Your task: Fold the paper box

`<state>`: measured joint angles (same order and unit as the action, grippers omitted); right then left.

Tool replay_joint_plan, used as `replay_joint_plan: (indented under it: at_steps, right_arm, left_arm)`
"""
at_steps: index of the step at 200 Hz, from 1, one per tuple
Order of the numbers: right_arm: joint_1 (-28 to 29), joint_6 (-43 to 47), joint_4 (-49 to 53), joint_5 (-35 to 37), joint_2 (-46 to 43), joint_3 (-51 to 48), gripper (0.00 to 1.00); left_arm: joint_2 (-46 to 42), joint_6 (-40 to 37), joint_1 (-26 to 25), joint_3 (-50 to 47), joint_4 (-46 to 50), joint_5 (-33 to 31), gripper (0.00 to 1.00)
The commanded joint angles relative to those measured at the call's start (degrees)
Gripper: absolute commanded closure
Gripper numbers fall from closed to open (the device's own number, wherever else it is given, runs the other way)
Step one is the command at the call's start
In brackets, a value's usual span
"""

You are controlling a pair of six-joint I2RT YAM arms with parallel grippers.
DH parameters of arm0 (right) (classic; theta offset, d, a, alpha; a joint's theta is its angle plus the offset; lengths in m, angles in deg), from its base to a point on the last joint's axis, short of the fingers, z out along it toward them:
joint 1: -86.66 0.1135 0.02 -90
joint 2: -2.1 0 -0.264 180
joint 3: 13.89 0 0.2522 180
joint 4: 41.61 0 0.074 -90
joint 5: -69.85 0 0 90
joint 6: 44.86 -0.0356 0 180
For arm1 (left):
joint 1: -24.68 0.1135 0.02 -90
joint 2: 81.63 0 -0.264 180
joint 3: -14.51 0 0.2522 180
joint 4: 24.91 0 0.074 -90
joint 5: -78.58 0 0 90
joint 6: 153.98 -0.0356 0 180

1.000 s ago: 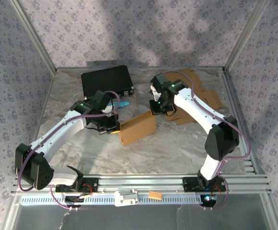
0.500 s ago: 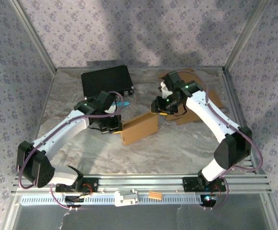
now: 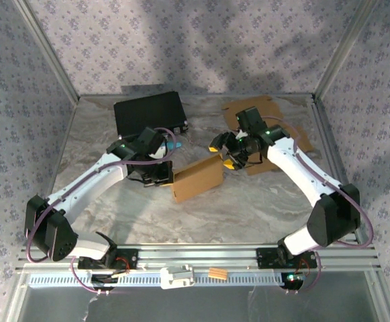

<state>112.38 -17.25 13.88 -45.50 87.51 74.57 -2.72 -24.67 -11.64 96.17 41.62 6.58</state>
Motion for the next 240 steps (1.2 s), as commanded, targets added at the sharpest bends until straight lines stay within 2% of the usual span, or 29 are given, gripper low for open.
replay_joint_plan:
  at_steps: [1, 29, 53, 75, 111, 121, 127, 136, 157, 166, 199, 240]
  right_arm:
    - [-1.3, -5.7, -1.3, -1.7, 0.9, -1.8, 0.29]
    - [-1.9, -6.1, -1.7, -1.9, 1.2, -4.4, 0.32]
    - [-1.9, -6.2, -2.5, -1.8, 1.8, -5.9, 0.39]
    - [-2.1, -5.6, -2.6, -1.5, 2.2, -8.7, 0.50]
    - [-2.2, -3.5, -0.7, -0.5, 3.1, -10.8, 0.56]
    - [-2.4, -3.4, -0.5, -0.5, 3.1, -11.5, 0.57]
    - [-2.5, -3.3, -0.4, -0.5, 3.1, -11.8, 0.58]
    - [-2.5, -3.0, -0.1, -0.3, 3.0, -11.9, 0.60]
    - [-2.6, -2.7, 0.5, -0.3, 2.9, -12.3, 0.62]
    - [-2.6, -2.5, 0.5, -0.3, 2.9, -12.3, 0.62]
    - [-2.6, -2.5, 0.6, -0.1, 2.8, -12.0, 0.62]
    - [-2.6, -2.3, 0.6, -0.2, 3.1, -11.6, 0.63]
  left_arm:
    - [0.4, 0.3, -0.5, 1.6, 1.7, -1.1, 1.00]
    - [0.4, 0.5, -0.8, 1.6, 1.9, -1.1, 1.00]
    - [0.3, 0.6, -0.8, 1.5, 1.9, -1.2, 1.00]
    - [0.2, 0.6, -1.0, 1.7, 2.0, -1.3, 1.00]
    - [-1.7, 3.4, -1.0, 1.8, 1.0, -1.4, 0.98]
    - [-2.6, 4.4, -0.9, 2.0, 0.3, -1.0, 0.94]
    - [-3.3, 5.2, -0.9, 2.3, 0.2, -0.8, 0.81]
    - [-4.2, 6.3, -0.8, 2.7, 0.0, -0.4, 0.70]
    - [-7.0, 10.6, 0.4, 1.7, -3.3, 2.2, 0.65]
    - [-8.4, 13.1, 1.3, 0.5, -5.5, 3.0, 0.60]
    - [-9.0, 19.4, 2.9, -3.6, -11.0, 4.3, 0.59]
    - [-8.3, 20.1, 3.9, -7.2, -11.7, 3.5, 0.60]
